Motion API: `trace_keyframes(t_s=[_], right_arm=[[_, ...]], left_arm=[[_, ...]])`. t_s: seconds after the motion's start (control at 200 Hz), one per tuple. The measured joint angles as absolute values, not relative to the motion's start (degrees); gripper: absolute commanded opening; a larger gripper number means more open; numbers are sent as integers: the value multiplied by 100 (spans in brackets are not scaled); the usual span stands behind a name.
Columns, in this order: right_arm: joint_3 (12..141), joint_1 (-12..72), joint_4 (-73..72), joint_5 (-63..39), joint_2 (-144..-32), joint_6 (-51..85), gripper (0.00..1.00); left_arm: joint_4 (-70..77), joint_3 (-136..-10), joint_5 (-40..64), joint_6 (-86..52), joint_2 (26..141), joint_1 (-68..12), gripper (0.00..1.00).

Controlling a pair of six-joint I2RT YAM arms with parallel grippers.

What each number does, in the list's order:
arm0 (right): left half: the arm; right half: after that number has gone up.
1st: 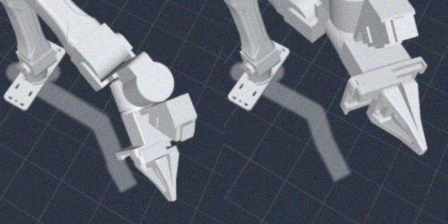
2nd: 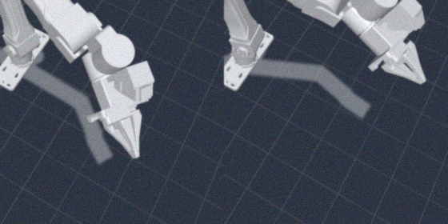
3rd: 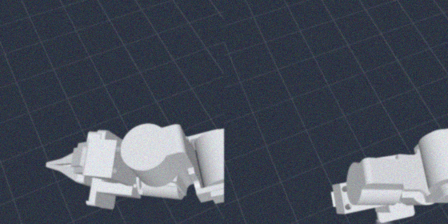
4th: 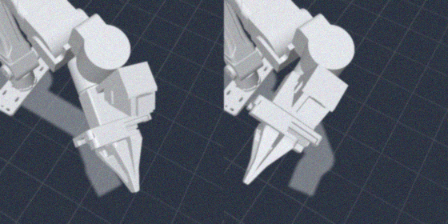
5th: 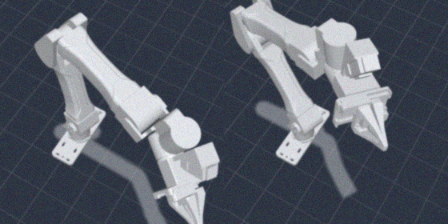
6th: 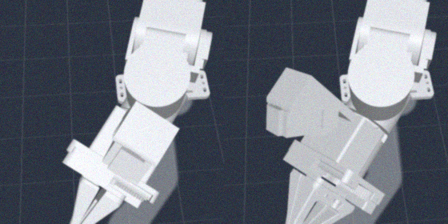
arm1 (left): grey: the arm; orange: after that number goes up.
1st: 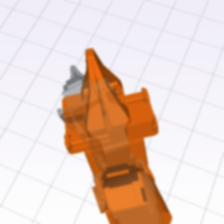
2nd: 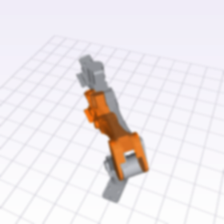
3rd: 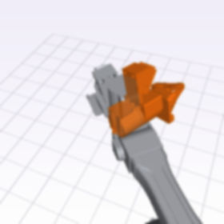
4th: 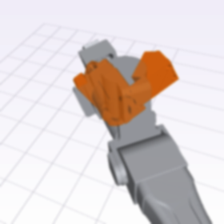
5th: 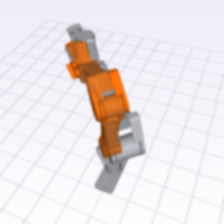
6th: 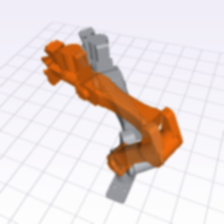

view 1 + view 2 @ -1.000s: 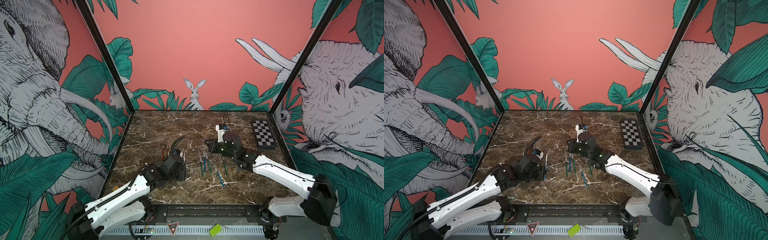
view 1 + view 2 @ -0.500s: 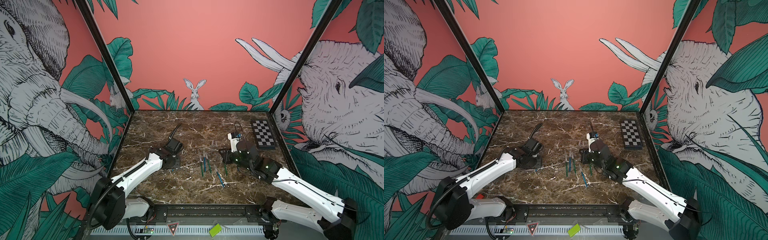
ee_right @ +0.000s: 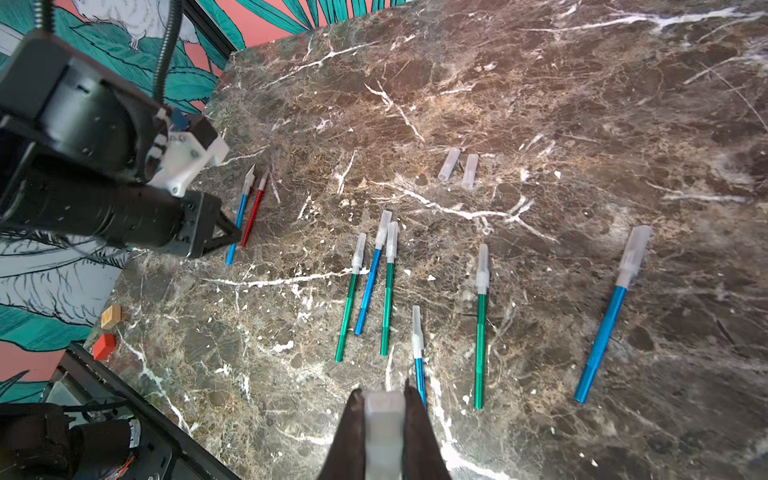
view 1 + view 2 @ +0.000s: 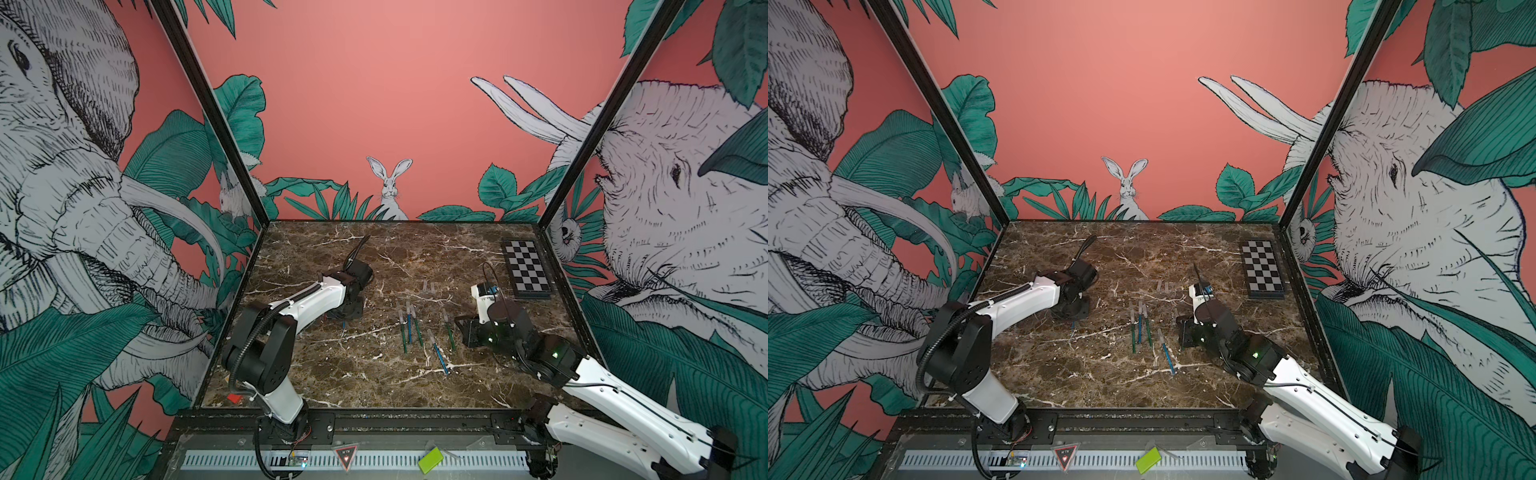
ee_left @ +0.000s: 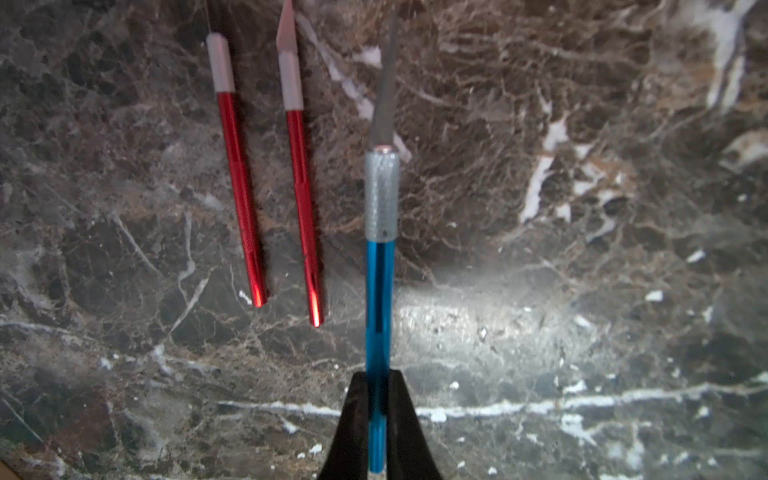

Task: Remove protective caps from carving knives
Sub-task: Place the carving knife at the center of the board.

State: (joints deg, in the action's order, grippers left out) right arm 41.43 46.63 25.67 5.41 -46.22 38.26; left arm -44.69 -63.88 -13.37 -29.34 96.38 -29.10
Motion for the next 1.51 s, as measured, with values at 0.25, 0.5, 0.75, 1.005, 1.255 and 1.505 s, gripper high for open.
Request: trace_keyframes(t_s=[0.25,0.5,0.75,1.005,1.255,1.505], right_arm=[[4134,4663,2773,565,-4436,3833,0],[4082,4663,2862,582,-4276,3833,0],[4082,4663,2862,580,-4281,3835,0],[4082,4674,2860,574,-4311,3861,0],[4082,4692,2860,556,-4346,3903,0],[4082,4716,2862,554,-4353,3924,0]], left_arm=[[-4462,-6772,-1466,-2939,10294,-2853,0],[-4475,-6945,-1555,-2939,10543,-2733,0],[-4473,-7017,-1575,-2939,10774,-2716,0],[-4497,-7052,-1590,-2950,10827,-2689,0],[-4617,-7240,-1603,-2965,10991,-2679,0],[-4676,-7338,-1597,-3017,11061,-2641,0]])
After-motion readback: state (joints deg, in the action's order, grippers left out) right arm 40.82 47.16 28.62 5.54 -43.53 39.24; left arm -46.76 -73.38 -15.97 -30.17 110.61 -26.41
